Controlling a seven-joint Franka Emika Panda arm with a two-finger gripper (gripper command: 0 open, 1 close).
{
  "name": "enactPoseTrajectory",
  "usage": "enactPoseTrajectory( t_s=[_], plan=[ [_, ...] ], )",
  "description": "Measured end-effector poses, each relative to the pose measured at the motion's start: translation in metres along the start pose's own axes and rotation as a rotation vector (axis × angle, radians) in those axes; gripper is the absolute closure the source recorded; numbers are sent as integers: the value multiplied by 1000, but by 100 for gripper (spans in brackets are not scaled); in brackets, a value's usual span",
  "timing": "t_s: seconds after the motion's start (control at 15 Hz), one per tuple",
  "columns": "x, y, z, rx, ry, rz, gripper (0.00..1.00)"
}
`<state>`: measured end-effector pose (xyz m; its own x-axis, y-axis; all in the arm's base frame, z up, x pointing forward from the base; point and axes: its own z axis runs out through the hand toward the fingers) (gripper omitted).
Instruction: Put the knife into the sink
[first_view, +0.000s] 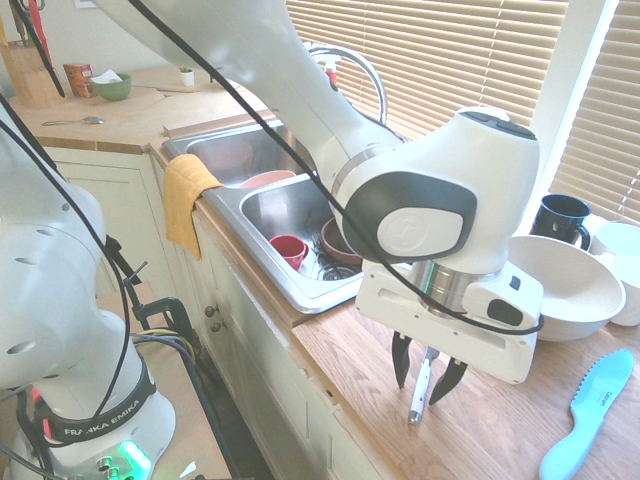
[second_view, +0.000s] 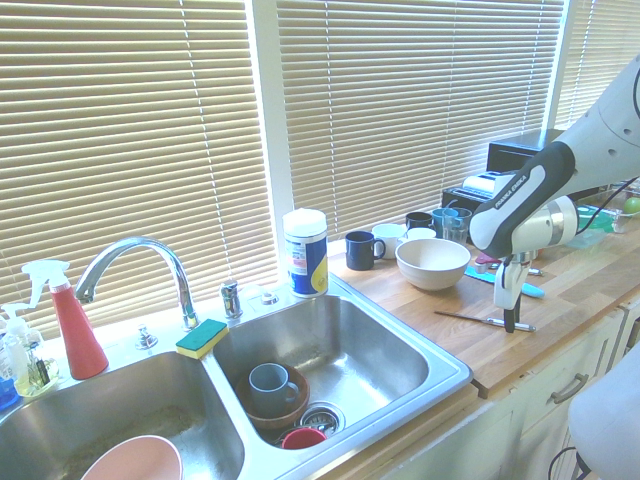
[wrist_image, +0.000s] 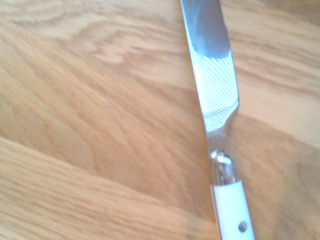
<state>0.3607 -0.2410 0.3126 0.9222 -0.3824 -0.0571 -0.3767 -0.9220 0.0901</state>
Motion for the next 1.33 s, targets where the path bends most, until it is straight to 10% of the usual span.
enactPoseTrajectory(
  t_s=[0.8,1.33],
  plan=[
    [9,-30,-27,21,1,70,100],
    [-3,-223,-82,16,140,283,100]
  ],
)
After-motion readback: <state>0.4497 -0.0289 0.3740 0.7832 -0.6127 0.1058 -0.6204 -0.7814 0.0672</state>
